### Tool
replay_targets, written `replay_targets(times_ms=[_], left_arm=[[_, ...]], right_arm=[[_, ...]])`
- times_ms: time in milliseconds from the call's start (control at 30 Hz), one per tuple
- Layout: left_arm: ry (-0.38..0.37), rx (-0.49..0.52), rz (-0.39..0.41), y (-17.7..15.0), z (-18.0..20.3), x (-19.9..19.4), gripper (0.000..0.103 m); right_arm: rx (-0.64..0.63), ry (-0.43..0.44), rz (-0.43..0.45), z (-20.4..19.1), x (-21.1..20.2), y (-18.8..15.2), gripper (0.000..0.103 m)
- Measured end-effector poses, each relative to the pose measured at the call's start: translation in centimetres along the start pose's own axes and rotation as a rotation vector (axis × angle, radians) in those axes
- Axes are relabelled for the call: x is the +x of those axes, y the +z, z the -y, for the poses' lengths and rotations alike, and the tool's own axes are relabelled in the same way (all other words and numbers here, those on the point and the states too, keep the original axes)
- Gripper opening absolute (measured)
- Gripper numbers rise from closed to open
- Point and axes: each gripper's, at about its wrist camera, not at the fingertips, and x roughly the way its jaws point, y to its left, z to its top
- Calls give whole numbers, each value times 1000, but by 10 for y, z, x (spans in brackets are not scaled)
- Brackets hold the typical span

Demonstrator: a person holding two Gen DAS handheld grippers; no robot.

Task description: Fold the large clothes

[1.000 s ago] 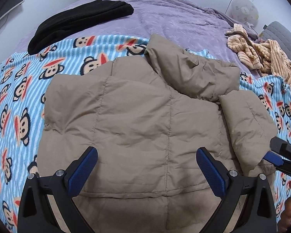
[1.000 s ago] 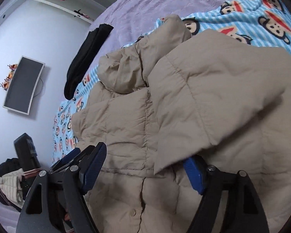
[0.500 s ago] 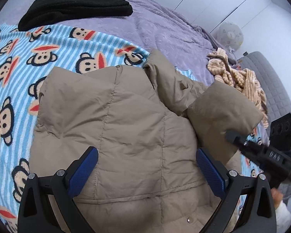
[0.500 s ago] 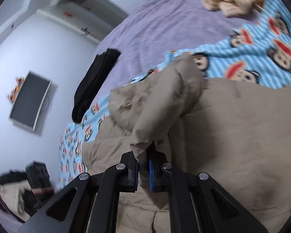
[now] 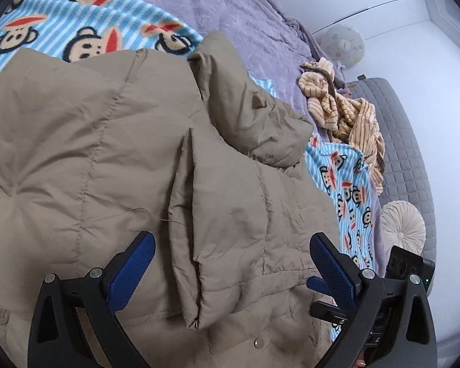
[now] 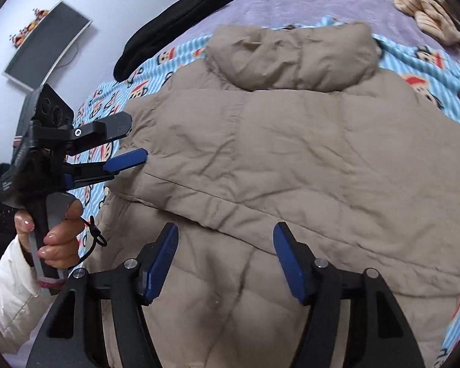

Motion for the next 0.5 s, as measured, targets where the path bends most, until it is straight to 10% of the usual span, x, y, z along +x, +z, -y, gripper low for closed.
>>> replay_targets(times_ms=[33,100,233,500], left_arm=[[8,2,-28,2,4,11,73],[42,-6,-92,2,9,32,11],[28,65,-4,4,43,21,11],[58,117,140,23,50,-47,11]], right_arm=[[37,-3,5,13,-9,-7,68],[118,-9,2,43,-21,-23,65],[198,-106,-5,85,-30,-47,19],[179,-340,111,125,-48,-37,14]])
